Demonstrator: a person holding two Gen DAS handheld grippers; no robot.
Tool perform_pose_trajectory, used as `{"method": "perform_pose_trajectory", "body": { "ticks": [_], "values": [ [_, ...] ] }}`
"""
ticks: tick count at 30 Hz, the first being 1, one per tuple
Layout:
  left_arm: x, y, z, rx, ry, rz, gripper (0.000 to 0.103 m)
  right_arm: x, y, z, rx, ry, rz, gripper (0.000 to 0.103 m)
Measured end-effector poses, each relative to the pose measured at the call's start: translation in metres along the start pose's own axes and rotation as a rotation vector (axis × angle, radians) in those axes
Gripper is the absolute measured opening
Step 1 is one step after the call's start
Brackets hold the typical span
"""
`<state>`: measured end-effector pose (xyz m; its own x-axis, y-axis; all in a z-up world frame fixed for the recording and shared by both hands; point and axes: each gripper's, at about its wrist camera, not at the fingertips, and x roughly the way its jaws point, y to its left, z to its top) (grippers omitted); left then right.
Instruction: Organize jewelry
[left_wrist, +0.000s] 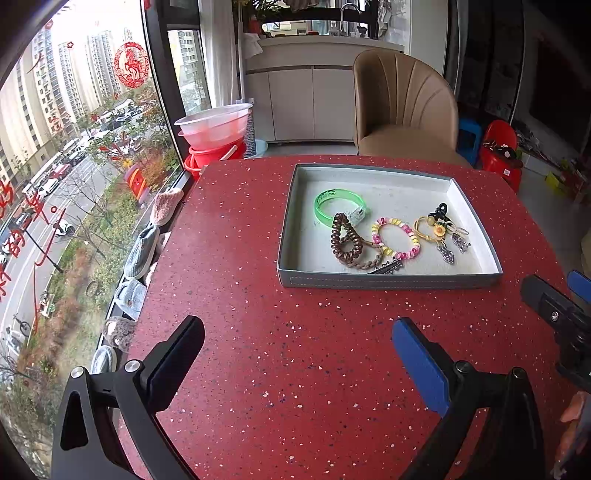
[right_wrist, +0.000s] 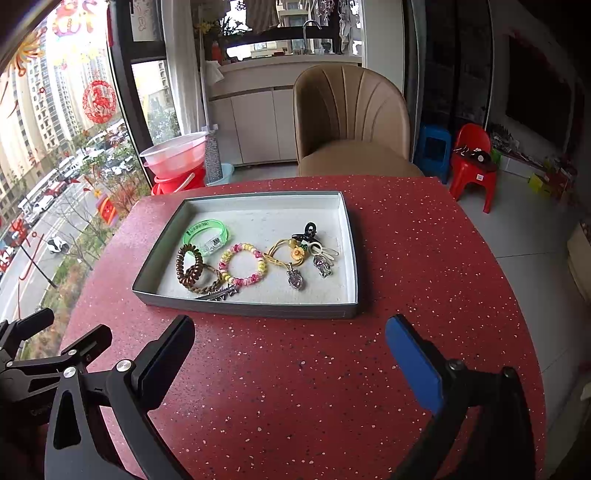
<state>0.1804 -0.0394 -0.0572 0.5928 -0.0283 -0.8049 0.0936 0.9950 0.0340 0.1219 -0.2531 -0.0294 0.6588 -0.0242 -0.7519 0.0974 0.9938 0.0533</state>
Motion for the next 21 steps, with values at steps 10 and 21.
{"method": "perform_pose_trajectory", "body": {
  "ticks": [10, 21],
  "values": [
    [0.0026, 0.0021, 0.0004, -0.006, 0.009, -0.006, 0.103, -0.0002, -0.0001, 0.0003, -0.001, 0.0, -0.001, 0.103],
    [0.0046, 0.0023, 0.0006, -0.005, 0.014, -0.008, 0.103, 0.0, 0.0006, 0.0011, 0.0, 0.001, 0.001, 0.103]
  ]
}}
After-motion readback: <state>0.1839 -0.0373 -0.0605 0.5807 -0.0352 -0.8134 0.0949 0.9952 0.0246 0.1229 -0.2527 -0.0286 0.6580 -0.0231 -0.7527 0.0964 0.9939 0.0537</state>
